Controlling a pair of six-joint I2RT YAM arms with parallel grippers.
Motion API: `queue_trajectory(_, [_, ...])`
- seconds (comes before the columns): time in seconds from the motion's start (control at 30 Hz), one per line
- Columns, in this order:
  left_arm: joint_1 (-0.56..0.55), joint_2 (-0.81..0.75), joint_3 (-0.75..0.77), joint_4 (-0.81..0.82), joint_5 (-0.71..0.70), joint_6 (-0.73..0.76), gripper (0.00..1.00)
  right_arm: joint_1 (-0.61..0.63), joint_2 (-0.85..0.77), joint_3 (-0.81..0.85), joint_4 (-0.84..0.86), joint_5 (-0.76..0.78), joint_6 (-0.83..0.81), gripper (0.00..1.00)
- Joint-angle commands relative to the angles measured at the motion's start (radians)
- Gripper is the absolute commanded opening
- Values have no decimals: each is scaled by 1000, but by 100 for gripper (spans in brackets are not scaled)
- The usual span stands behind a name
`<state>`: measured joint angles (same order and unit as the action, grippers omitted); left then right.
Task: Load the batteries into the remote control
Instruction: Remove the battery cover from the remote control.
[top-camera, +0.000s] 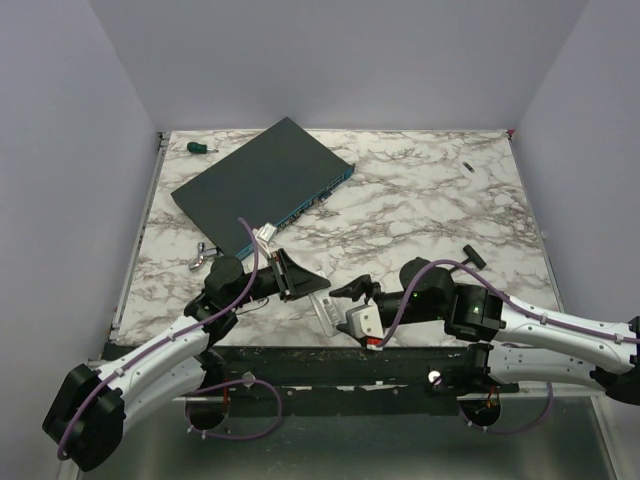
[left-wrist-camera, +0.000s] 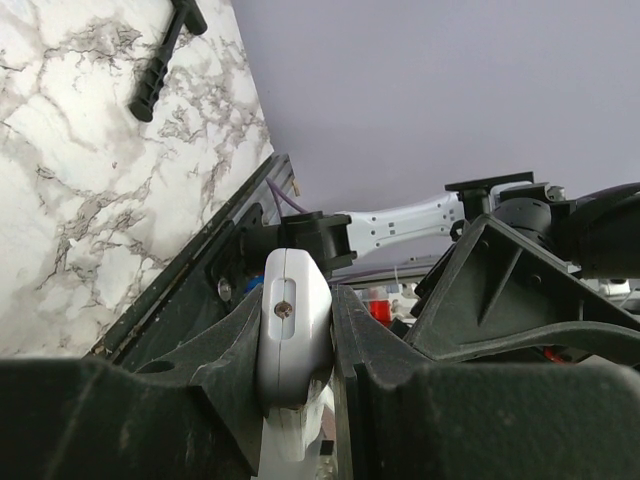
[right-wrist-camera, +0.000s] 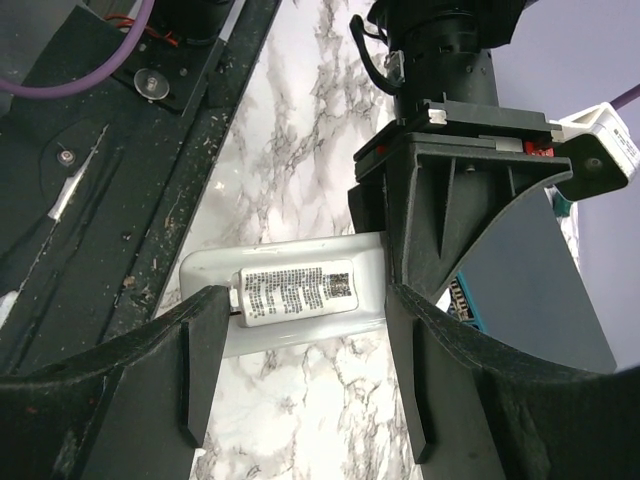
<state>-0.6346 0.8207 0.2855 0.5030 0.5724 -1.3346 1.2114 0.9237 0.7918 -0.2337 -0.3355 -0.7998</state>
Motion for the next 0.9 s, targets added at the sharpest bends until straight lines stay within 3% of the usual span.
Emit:
queue_trajectory(0.0, [-5, 2, -10, 55, 1, -13, 0, -3, -9, -16, -41, -28, 17, 71])
queue_trajectory(0.57, [-3, 8, -37, 83, -25, -29, 0, -4, -50, -21, -32, -36, 66, 71])
queue_trajectory(0.73, [5, 3, -48, 82, -97, -35, 0, -4, -152, -154, 314, 111, 366, 71])
queue_trajectory(0.87, [23, -3, -54, 77, -171, -34, 0, -4, -176, -203, 447, 230, 702, 66])
